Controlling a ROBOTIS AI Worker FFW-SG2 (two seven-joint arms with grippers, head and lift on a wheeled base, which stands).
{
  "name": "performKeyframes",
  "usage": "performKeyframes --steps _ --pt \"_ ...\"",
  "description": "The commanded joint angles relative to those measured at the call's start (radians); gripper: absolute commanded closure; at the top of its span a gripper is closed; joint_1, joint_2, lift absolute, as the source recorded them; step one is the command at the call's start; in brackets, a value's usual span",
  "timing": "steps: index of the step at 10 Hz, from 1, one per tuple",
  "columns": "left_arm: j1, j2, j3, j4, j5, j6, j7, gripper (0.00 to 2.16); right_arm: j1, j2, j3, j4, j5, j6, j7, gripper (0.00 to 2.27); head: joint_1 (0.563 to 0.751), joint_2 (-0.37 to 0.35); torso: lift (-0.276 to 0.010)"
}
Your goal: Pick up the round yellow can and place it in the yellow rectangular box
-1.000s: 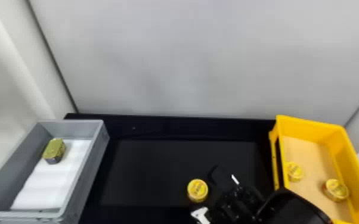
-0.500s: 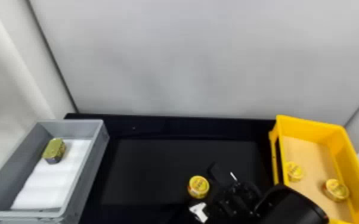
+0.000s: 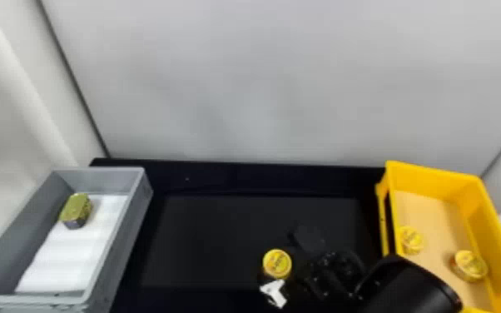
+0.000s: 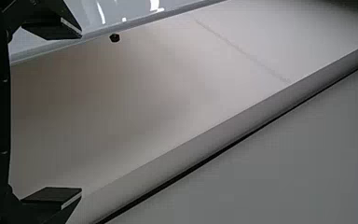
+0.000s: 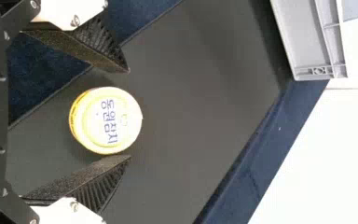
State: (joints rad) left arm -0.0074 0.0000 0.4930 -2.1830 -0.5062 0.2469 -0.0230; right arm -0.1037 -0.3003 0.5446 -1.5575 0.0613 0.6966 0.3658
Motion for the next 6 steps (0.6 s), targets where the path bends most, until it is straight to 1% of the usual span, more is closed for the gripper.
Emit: performKeyframes --steps 1,4,6 --pt "0.000 -0.003 0.000 0.000 0.000 -0.003 0.000 0.09 0.001 -0.002 -0.001 0.002 0.002 0.002 -0.004 0.16 0.694 0.014 -0.056" --pt "0.000 -0.003 0.003 0.000 0.000 -0.008 0.000 0.09 0.004 -0.002 -0.003 0.002 0.002 0.005 -0.017 0.45 0.694 0.014 -0.056" --pt "0.001 -0.003 0.003 -0.001 0.000 -0.009 0.000 0.09 0.009 -0.002 -0.006 0.002 0.002 0.006 -0.024 0.52 0.694 0.014 -0.056"
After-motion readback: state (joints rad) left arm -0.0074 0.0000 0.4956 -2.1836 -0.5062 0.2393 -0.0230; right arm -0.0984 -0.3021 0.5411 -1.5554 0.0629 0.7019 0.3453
